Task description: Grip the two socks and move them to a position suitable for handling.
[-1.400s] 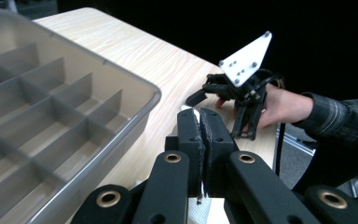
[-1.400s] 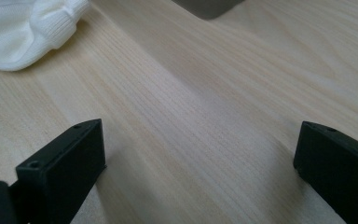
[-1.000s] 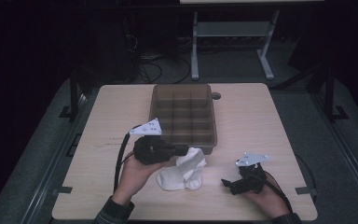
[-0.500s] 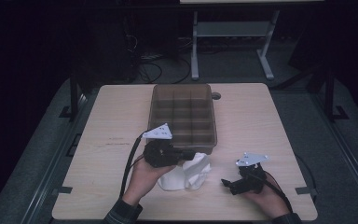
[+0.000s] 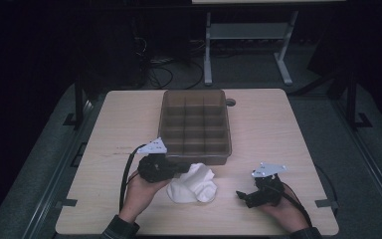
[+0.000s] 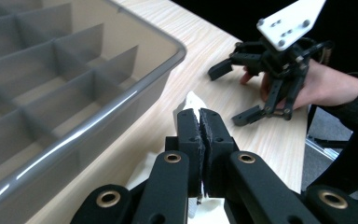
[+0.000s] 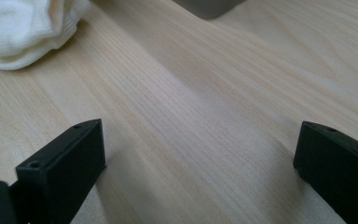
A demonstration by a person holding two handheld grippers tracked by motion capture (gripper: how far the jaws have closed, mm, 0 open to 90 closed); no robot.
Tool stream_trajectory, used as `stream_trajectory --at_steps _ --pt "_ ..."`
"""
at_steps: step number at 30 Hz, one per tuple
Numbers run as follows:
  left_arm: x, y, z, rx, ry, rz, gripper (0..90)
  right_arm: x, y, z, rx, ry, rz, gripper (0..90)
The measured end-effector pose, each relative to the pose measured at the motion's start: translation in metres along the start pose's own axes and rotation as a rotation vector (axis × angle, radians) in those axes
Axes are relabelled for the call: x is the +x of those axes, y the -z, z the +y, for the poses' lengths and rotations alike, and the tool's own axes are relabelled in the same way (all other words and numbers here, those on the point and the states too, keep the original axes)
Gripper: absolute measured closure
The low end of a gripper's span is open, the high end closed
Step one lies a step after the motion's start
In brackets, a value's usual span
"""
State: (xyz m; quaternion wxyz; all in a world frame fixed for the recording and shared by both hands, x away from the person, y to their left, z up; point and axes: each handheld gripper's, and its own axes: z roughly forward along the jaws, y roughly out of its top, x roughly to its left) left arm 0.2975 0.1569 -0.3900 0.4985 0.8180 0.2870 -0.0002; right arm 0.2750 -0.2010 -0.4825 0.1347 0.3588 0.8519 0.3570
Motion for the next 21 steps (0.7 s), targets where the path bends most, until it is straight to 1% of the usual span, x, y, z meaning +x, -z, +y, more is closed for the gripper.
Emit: stream_trajectory --at_steps 2,11,18,20,21 --pt "0.004 0.004 -0.006 -0.001 0.009 0.025 88.2 0.000 0.000 0.000 0.002 -0.003 0.000 1.4" --pt "0.016 0.011 -0.026 0.023 0.052 0.067 88.1 0.000 0.000 0.000 0.005 0.000 -0.002 1.4" --pt "0.025 0.010 -0.036 0.051 0.059 0.114 88.1 0.000 0.000 0.000 0.002 0.004 -0.003 1.4" --pt "0.027 0.007 -0.038 0.063 0.055 0.133 88.0 0.000 0.000 0.000 0.005 -0.004 -0.006 1.4" --pt "0.029 0.006 -0.040 0.070 0.059 0.137 88.0 0.000 0.000 0.000 0.005 -0.007 -0.008 1.4"
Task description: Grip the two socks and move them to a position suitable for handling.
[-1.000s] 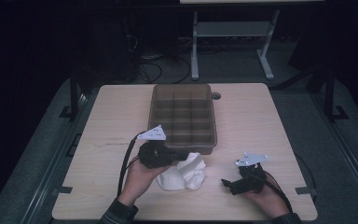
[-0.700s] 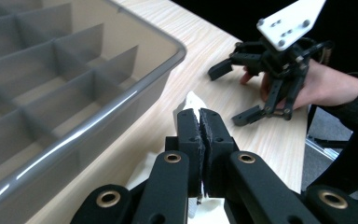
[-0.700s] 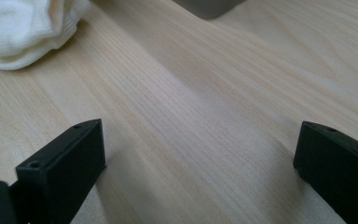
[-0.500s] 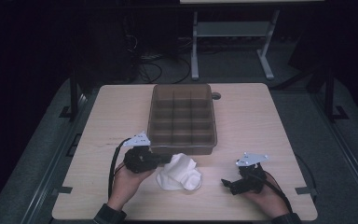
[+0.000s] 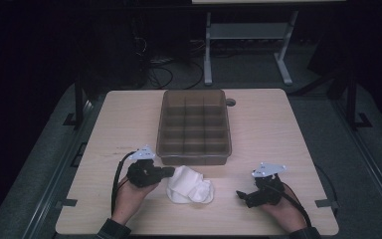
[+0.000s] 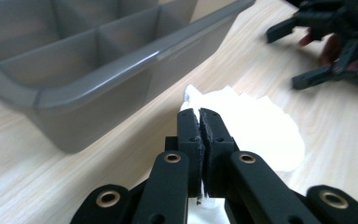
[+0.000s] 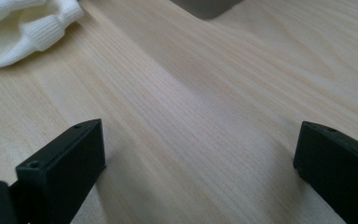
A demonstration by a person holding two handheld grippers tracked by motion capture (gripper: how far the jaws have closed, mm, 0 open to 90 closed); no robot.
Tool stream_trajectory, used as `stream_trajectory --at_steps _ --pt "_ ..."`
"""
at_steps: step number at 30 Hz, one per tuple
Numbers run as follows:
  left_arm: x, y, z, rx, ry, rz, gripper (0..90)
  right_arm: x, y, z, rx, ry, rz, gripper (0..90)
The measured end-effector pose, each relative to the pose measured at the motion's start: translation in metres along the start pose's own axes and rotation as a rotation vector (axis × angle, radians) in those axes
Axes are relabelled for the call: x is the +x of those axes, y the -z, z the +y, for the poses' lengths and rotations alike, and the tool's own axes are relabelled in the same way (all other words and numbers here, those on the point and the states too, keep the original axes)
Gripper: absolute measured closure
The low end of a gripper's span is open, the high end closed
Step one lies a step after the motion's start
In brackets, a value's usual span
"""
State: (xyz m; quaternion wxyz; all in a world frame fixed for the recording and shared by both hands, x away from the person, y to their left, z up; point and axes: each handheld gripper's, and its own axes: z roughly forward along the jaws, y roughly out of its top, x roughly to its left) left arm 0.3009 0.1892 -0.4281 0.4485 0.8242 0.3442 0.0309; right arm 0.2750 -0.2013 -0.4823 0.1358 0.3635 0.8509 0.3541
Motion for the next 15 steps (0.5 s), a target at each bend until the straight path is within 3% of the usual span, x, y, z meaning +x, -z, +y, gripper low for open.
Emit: stream_trajectory --at_steps 10,12,14,15 --pt "0.012 -0.013 -0.014 0.067 -0.004 0.071 85.9 0.001 0.001 0.001 0.005 -0.016 -0.013 4.0" --pt "0.014 -0.014 -0.015 0.071 0.000 0.076 82.6 0.001 0.004 0.003 0.015 -0.018 -0.018 16.2" --pt "0.015 -0.012 -0.016 0.069 -0.002 0.087 79.2 0.002 0.006 0.004 0.024 -0.017 -0.017 20.4" --pt "0.016 -0.011 -0.015 0.066 -0.002 0.091 75.3 0.002 0.008 0.005 0.030 -0.026 -0.012 26.7"
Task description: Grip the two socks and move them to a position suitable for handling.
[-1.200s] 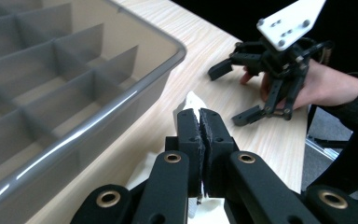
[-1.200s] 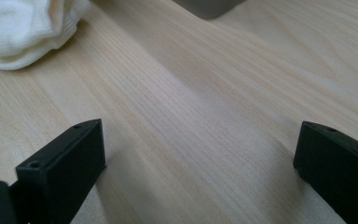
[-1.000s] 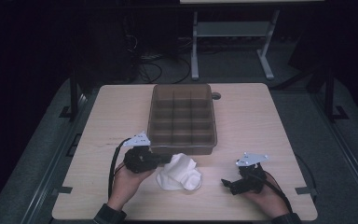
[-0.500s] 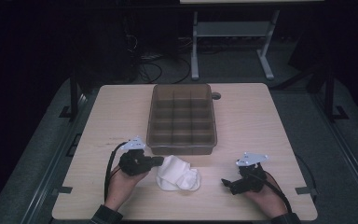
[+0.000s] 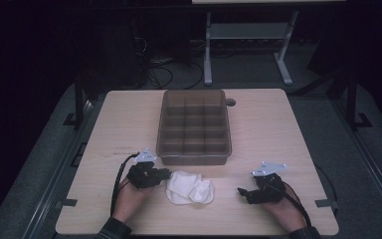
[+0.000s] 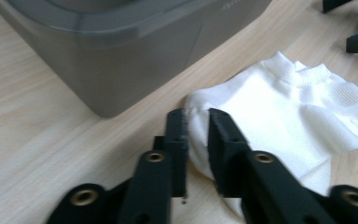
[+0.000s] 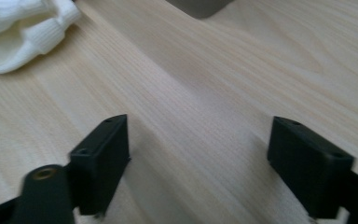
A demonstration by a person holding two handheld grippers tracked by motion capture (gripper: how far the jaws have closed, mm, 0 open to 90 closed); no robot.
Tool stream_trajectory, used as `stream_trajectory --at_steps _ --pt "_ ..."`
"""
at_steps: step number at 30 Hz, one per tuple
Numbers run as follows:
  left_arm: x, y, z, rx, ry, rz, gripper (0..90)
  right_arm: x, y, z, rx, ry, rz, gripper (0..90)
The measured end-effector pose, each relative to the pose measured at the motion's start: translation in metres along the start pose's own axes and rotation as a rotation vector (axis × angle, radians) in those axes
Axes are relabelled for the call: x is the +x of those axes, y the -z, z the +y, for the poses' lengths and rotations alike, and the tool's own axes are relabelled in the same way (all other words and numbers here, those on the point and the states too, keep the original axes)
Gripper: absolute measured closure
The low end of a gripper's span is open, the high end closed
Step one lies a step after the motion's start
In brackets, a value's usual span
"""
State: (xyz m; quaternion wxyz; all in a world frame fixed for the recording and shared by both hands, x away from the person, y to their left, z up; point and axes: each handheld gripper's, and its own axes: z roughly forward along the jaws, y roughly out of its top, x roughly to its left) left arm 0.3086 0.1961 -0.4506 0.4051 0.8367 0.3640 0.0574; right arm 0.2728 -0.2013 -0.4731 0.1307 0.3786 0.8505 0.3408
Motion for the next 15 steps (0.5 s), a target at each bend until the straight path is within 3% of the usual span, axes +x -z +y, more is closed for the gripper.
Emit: stream_trajectory --at_steps 5,9,15 --pt "0.003 0.005 0.002 -0.013 -0.004 0.003 65.2 0.002 0.006 0.005 -0.047 -0.025 0.088 44.9" --pt "0.004 0.004 0.005 -0.013 -0.014 -0.008 60.8 0.009 0.007 0.014 -0.095 -0.024 0.150 52.1" --pt "0.003 -0.002 0.008 -0.008 -0.041 -0.033 57.0 0.026 -0.002 0.032 -0.120 0.011 0.228 57.2"
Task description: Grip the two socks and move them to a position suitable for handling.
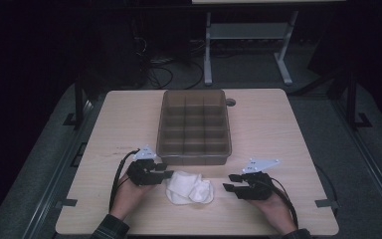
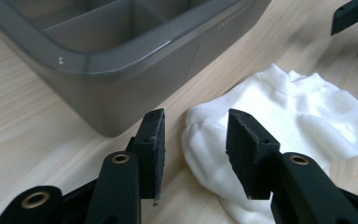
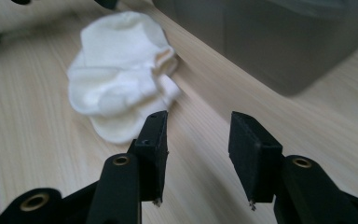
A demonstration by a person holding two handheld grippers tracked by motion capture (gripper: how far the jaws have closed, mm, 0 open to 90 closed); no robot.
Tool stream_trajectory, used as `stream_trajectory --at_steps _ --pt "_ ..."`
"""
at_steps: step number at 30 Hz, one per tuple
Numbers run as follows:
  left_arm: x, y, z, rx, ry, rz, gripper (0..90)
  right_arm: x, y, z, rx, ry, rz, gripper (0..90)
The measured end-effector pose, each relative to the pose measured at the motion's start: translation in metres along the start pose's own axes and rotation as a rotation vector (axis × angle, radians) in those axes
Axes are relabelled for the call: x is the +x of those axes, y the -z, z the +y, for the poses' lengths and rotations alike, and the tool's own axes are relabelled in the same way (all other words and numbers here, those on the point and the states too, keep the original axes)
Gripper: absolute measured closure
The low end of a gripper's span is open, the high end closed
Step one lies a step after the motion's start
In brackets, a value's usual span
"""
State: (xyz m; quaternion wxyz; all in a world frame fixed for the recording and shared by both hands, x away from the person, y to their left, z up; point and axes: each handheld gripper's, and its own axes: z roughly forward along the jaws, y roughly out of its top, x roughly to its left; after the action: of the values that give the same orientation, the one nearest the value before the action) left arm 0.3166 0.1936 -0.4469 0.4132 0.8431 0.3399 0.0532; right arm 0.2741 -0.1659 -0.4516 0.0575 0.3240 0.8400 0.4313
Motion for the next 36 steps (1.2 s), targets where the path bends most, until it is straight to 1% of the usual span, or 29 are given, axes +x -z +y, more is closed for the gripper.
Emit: stream_trajectory --at_steps 5,8,10,13,19,20,21,24,26,28,30,31,35,36 --pt "-0.002 -0.005 0.000 0.012 -0.014 -0.010 54.8 0.010 -0.013 0.012 -0.011 0.024 0.041 60.2" --pt "-0.003 -0.006 0.000 0.018 -0.019 -0.007 53.9 0.016 -0.021 0.018 -0.015 0.037 0.060 61.5" --pt "-0.002 -0.008 -0.001 0.031 -0.022 0.005 53.5 0.018 -0.027 0.021 -0.008 0.046 0.066 62.6" --pt "-0.001 -0.011 -0.002 0.048 -0.025 0.004 53.2 0.019 -0.035 0.024 0.000 0.048 0.071 64.8" --pt "-0.001 -0.015 -0.003 0.079 -0.035 0.006 53.1 0.020 -0.049 0.024 0.038 0.053 0.075 68.0" --pt "-0.001 -0.015 -0.004 0.079 -0.036 0.008 53.1 0.020 -0.050 0.024 0.042 0.051 0.077 68.9" --pt "-0.001 -0.016 -0.004 0.077 -0.036 0.006 53.5 0.020 -0.052 0.024 0.044 0.058 0.077 70.3" --pt "-0.001 -0.018 -0.007 0.092 -0.035 -0.002 58.5 0.022 -0.055 0.024 0.055 0.066 0.074 75.6" --pt "-0.001 -0.019 -0.007 0.095 -0.039 -0.008 64.4 0.022 -0.056 0.024 0.061 0.069 0.073 79.3" --pt "-0.001 -0.019 -0.006 0.100 -0.044 -0.012 70.4 0.022 -0.056 0.024 0.060 0.070 0.072 84.0" --pt "-0.002 -0.019 -0.006 0.101 -0.033 -0.030 80.1 0.023 -0.054 0.025 0.054 0.069 0.073 87.0" --pt "-0.002 -0.018 -0.005 0.109 -0.046 -0.028 81.6 0.023 -0.054 0.025 0.054 0.068 0.073 87.5" --pt "-0.004 -0.016 -0.003 0.113 -0.044 -0.036 83.2 0.022 -0.052 0.026 0.050 0.069 0.073 88.2" --pt "-0.005 -0.014 -0.003 0.107 -0.038 -0.041 83.2 0.023 -0.051 0.027 0.048 0.068 0.073 88.5"
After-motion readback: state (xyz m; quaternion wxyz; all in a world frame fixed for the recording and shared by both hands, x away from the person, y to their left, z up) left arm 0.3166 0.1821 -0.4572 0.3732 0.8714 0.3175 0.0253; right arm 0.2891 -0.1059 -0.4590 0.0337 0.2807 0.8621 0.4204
